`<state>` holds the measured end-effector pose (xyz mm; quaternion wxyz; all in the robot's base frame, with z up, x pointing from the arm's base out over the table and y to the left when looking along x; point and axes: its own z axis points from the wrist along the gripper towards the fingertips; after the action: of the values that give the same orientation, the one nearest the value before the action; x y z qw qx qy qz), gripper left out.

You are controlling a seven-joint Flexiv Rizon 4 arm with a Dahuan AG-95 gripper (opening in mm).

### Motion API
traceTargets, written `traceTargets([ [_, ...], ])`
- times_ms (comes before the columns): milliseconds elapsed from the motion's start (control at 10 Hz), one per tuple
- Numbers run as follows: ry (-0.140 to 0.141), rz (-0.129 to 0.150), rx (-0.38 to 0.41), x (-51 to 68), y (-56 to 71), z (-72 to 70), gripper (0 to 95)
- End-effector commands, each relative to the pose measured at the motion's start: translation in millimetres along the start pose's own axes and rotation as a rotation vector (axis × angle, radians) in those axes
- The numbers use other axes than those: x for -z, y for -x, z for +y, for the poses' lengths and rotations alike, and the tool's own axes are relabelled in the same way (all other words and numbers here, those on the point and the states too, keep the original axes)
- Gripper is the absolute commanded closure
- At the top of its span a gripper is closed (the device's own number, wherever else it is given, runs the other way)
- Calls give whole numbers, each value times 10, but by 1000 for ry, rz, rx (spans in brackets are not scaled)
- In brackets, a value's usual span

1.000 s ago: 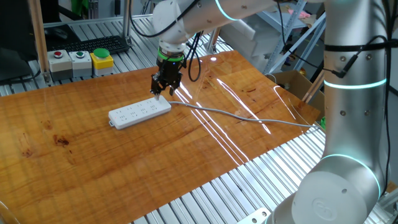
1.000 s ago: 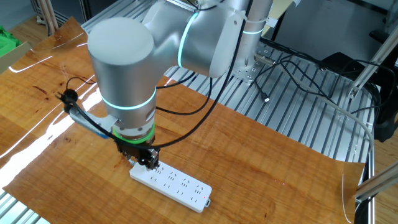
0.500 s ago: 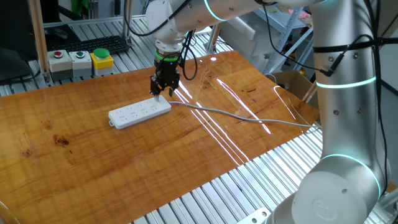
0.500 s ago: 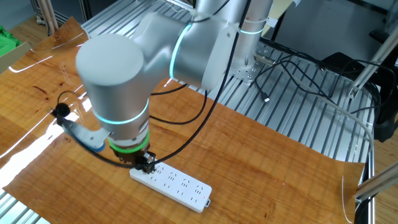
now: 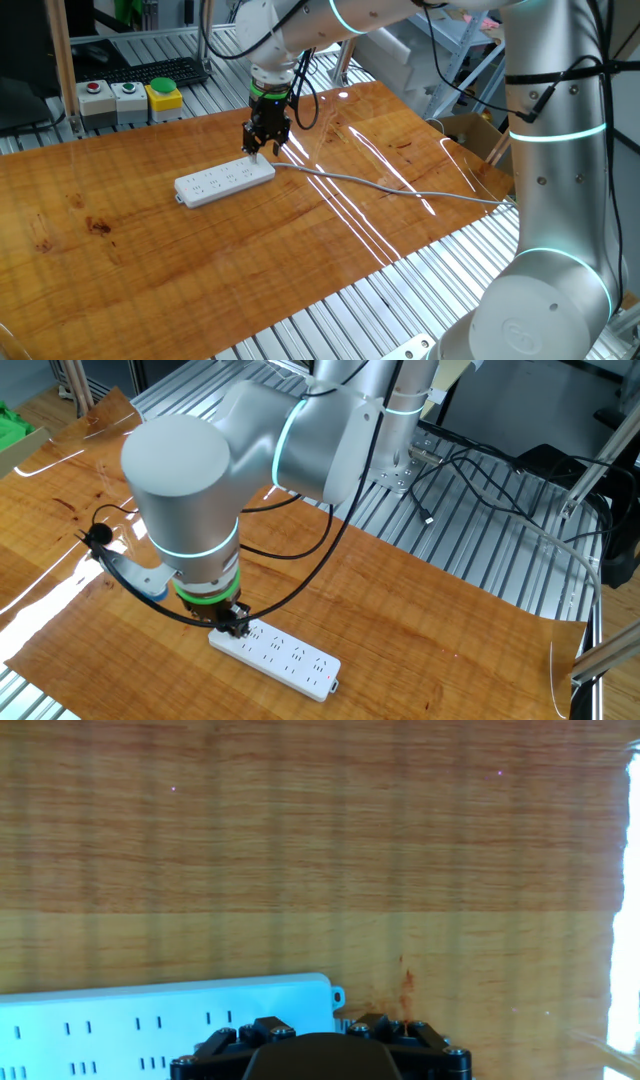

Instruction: Turn off the power strip by pressing the button

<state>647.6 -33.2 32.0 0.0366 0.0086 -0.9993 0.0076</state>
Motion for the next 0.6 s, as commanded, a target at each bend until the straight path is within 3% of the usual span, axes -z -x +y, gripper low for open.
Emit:
traceTargets([
  [100,4,-13,-12,2,-7,-1,380],
  [200,4,-17,-10,4,-6,-1,380],
  [500,3,-66,-12,5,-4,-1,380],
  [600,4,-65,-13,5,-4,-1,380],
])
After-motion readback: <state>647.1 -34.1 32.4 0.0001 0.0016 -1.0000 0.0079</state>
